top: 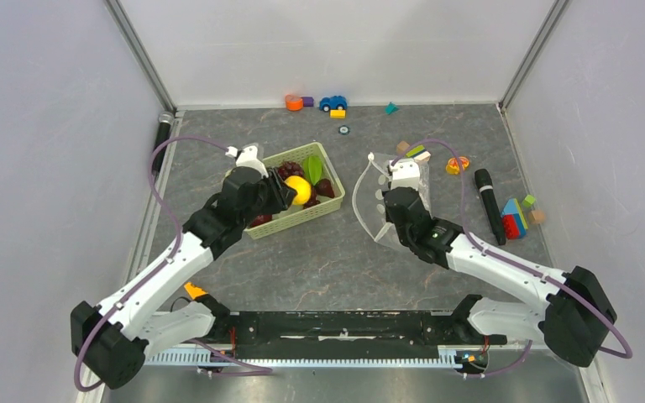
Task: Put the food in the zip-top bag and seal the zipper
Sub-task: Place the fake fruit in the zipper food storage bag.
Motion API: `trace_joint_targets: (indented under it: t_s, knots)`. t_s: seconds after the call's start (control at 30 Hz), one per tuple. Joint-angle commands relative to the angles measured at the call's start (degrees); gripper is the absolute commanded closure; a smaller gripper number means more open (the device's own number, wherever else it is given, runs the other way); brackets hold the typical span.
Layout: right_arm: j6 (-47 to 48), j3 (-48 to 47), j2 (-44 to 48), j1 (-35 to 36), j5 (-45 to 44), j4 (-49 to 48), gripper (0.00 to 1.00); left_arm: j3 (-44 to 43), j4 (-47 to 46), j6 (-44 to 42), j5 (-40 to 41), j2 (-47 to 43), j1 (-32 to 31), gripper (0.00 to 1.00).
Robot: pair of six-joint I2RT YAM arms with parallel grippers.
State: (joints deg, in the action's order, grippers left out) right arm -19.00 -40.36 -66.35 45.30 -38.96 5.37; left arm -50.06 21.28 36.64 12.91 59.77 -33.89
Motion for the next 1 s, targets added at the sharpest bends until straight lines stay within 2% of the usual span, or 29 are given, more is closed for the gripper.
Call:
trace_joint_targets:
  t_s: [0.0,0.1,0.17,0.43,0.7,0.87,0.97]
  knots:
    - [0.7,1.0,2.4,-0.1,2.8,-3.7,0.99,3.7,-14.1,-2.8,-21.1,-3.4,-0.4,0.98]
    - [1.2,1.3,3.3,-0.1,5.5,-4.5,0.99,5.6,-23.8,-0.4,-31.4,-3.2,-1.2,0.98]
    - [1.7,2.0,4.0,-0.1,7.4,-5.0,0.99,5.4,-27.1,0.4,-34.5,-1.8,-2.3,0.98]
    - [3.4,4.8,7.3,-0.1,14.4,-10.6,0.98,0.3,-30.4,-1.5,-34.5,6.6,-10.2,0.98]
    - [3.3,6.9,11.4,-0.1,19.6,-12.8,0.97,-6.5,-18.8,-4.6,-15.7,14.6,-15.0,0.98]
    - [3.0,8.4,15.3,-0.1,23.4,-14.4,0.96,-8.0,-16.2,-4.3,-5.4,16.5,-16.6,0.98]
    - [2.9,9.5,17.1,-0.1,26.8,-16.2,0.95,-8.9,-14.9,-3.8,-2.1,17.9,-17.0,0.98]
